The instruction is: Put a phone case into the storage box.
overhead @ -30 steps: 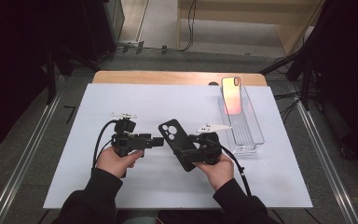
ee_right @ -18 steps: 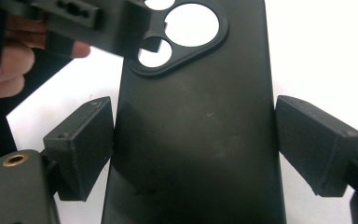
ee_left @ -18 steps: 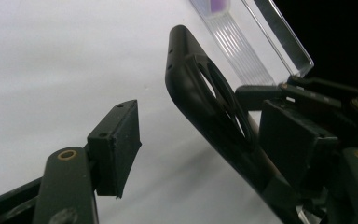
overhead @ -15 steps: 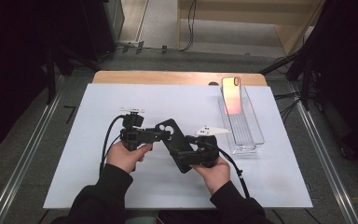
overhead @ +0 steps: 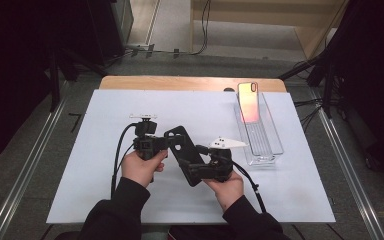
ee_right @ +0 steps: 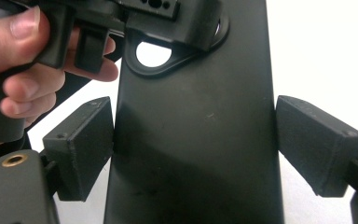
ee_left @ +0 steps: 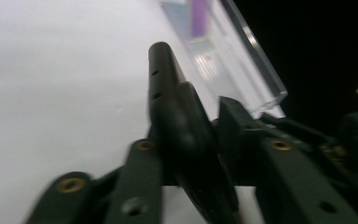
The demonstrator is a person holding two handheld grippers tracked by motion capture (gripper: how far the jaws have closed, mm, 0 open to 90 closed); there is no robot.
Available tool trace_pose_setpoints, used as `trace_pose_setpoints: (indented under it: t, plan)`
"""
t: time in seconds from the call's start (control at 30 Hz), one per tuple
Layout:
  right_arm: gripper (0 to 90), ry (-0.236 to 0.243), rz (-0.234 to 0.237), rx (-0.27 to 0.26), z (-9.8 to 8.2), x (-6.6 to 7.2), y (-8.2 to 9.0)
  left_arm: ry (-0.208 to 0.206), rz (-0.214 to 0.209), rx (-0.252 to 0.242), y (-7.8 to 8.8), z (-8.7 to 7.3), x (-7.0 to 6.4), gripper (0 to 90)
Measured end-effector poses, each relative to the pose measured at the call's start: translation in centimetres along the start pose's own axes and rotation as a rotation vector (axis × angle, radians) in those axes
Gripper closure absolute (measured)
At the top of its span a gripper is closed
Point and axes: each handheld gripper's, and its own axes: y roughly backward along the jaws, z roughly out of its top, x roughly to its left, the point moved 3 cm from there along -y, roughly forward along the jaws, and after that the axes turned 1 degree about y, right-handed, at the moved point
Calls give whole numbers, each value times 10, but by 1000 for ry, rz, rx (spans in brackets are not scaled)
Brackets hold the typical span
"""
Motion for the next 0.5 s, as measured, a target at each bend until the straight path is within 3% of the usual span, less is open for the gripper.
trace_pose_setpoints:
  t: [0.13,0.2,0.27,0.37,0.43,0.5]
  plan:
    - [122,31,-6,0,-1,2,-2,13,-37,-2,1,-1,-4,830]
    - [125,63,-27,-4,-1,2,-2,15,-34,-8,2,-1,-5,847]
    - [315,52,-41,-11,0,0,1,22,-29,-15,4,0,-3,858]
    - [271,54,-43,-56,4,-4,8,47,-53,-39,9,3,0,860]
    - [221,58,-38,-46,6,-4,8,28,-43,-45,11,4,-2,860]
    - [197,99,-62,-37,7,-3,9,10,-41,-50,13,5,-4,859]
